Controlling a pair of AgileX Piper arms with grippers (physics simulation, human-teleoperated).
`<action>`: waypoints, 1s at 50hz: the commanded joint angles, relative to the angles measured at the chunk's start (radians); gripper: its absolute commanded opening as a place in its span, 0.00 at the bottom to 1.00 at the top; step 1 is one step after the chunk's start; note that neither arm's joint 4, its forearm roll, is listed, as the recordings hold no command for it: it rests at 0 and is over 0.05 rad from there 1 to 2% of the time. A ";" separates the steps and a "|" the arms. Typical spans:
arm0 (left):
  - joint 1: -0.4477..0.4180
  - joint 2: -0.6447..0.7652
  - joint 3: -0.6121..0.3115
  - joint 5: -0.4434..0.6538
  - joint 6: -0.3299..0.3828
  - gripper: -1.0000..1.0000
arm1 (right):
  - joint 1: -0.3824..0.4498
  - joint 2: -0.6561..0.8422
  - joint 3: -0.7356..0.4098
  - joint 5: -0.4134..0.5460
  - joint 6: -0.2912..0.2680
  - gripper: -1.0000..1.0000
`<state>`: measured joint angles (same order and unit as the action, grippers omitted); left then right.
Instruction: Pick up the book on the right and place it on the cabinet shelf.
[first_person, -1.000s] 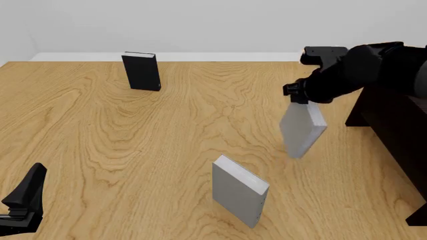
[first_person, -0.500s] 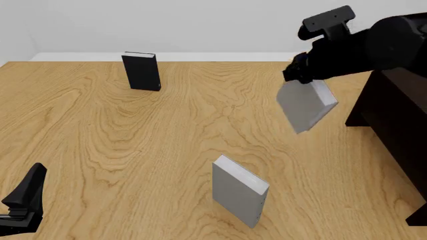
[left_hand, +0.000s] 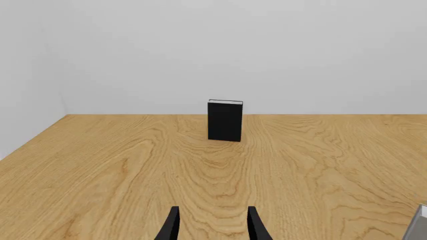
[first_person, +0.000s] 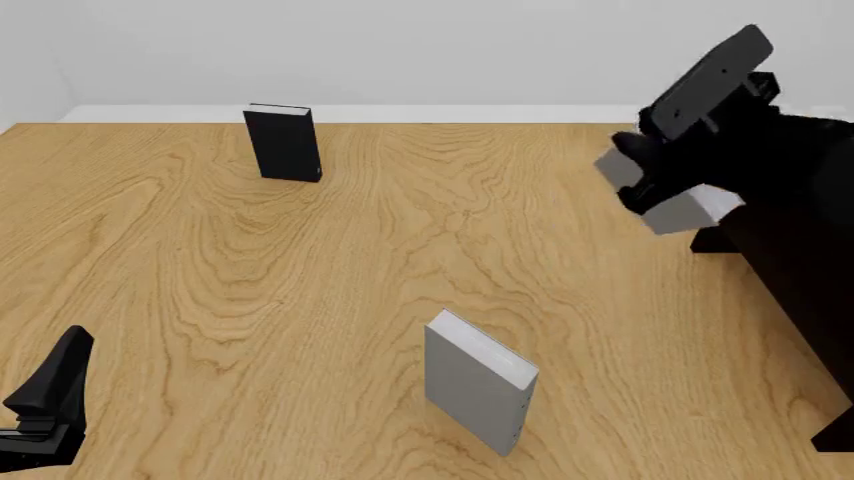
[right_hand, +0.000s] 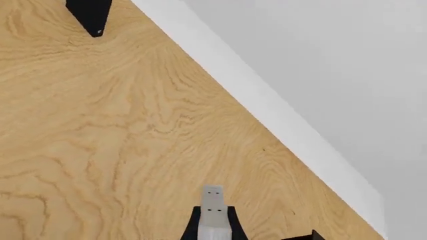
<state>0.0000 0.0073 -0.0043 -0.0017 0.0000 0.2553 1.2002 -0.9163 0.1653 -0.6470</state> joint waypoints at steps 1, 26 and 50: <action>0.000 0.000 0.000 0.000 0.000 1.00 | -0.062 -0.114 0.197 -0.242 -0.238 0.00; 0.000 0.000 0.000 0.000 0.000 1.00 | 0.075 -0.092 0.542 -0.791 -0.654 0.00; 0.000 0.000 0.000 0.000 0.000 1.00 | 0.083 0.135 0.696 -1.207 -0.884 0.00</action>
<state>0.0000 0.0073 -0.0043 -0.0017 0.0000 0.3336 1.2818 -0.2614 -0.9043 -1.4720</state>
